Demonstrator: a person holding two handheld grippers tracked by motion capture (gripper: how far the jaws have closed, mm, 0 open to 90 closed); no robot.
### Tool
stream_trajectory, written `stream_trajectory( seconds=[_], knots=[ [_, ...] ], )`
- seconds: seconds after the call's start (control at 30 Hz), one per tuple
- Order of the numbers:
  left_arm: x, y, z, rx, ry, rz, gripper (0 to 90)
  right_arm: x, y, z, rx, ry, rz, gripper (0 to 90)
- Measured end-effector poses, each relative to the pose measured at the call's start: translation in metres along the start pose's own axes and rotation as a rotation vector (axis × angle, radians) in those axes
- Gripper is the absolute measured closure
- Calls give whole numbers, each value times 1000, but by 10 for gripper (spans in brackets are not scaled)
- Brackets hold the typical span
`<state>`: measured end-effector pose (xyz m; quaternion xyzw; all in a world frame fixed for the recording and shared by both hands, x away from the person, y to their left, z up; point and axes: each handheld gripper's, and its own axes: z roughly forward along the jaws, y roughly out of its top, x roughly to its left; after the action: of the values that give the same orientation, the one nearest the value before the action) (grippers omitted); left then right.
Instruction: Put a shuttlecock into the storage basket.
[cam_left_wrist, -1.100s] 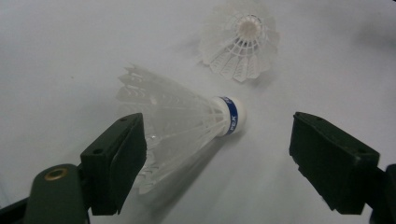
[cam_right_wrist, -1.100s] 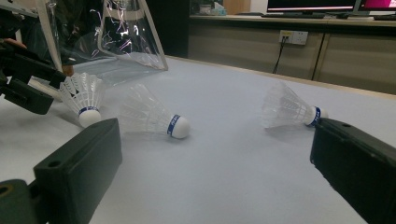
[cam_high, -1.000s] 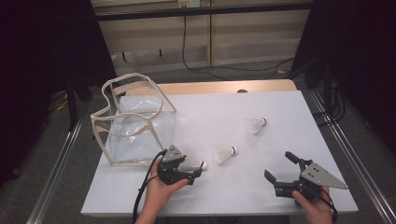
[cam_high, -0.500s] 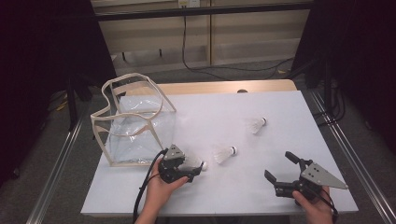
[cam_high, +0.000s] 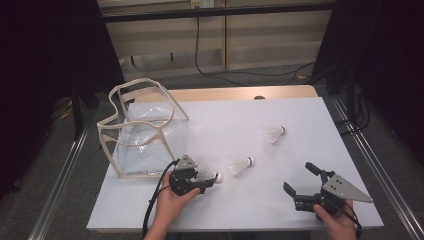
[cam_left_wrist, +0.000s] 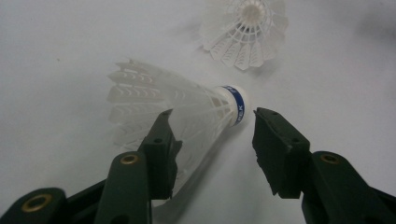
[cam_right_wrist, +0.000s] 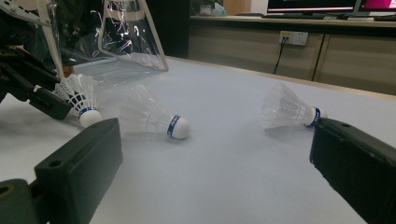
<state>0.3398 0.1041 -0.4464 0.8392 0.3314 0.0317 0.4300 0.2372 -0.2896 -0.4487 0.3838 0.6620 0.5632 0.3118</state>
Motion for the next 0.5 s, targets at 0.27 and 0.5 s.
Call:
stream_trajectory(
  seconds=[0.27,0.5],
  knots=[
    [0,0,1,9,-18,-6,563,0,0,-1,-1,-2,1,22],
    [0,1,1,18,-26,-7,611,0,0,-1,1,-2,0,22]
  ],
)
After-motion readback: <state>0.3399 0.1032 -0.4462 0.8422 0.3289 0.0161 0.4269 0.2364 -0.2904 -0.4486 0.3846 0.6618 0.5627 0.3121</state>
